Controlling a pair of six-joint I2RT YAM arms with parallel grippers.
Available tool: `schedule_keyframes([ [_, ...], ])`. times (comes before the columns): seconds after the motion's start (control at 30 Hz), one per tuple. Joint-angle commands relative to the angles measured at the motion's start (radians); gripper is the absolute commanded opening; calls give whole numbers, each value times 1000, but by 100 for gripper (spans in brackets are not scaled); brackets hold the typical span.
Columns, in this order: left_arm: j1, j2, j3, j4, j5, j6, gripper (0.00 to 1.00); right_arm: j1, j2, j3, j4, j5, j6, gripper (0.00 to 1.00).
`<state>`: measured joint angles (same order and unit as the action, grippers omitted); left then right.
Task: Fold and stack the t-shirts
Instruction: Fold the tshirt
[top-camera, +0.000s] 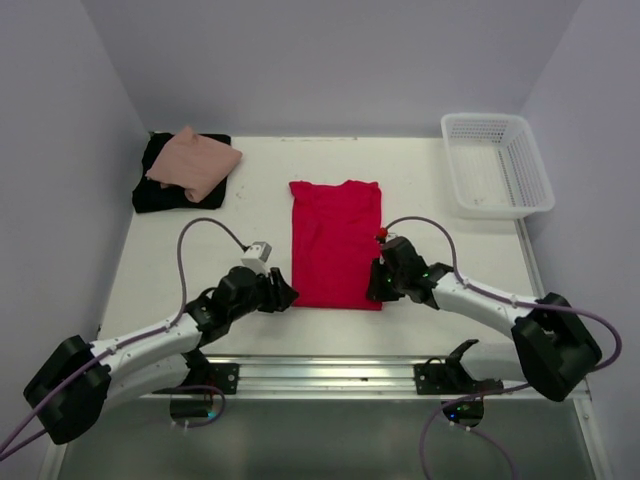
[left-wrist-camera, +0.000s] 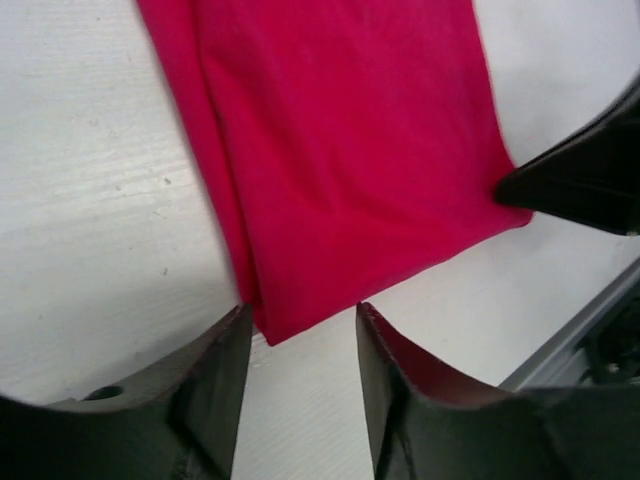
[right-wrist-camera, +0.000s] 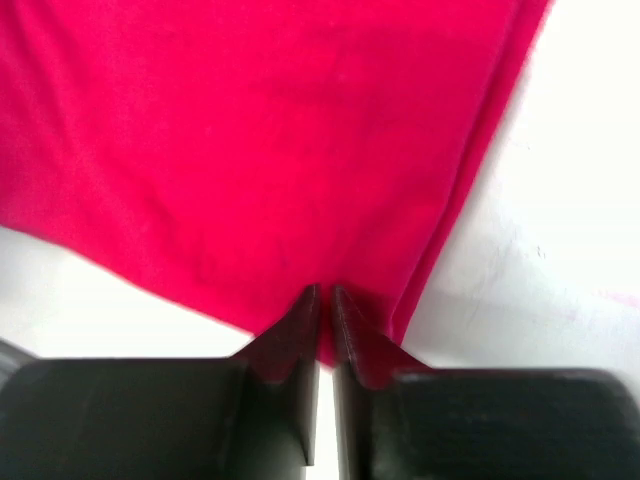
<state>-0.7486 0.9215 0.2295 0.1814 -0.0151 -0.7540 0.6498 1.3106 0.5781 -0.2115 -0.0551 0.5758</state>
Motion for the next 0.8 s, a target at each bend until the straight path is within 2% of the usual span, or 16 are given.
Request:
schedule_keyframes([
  [0.0, -5, 63, 108, -130, -39, 109, 52, 7, -135, 3, -74, 23, -5, 28],
  [0.03, -6, 91, 138, -166, -46, 123, 55, 5, -158, 14, -89, 38, -4, 40],
  [0.07, -5, 102, 146, -171, -45, 148, 56, 5, -200, 19, -123, 56, -1, 58],
  [0.17, -5, 108, 137, -152, -29, 165, 58, 5, -240, 37, -181, 103, 5, 71],
  [0.53, -5, 120, 15, 35, 62, 143, 61, 5, -310, -49, -224, 140, 148, 71],
  [0.77, -5, 140, -67, 202, 113, 113, 63, 5, -366, -132, -166, 92, 239, 64],
])
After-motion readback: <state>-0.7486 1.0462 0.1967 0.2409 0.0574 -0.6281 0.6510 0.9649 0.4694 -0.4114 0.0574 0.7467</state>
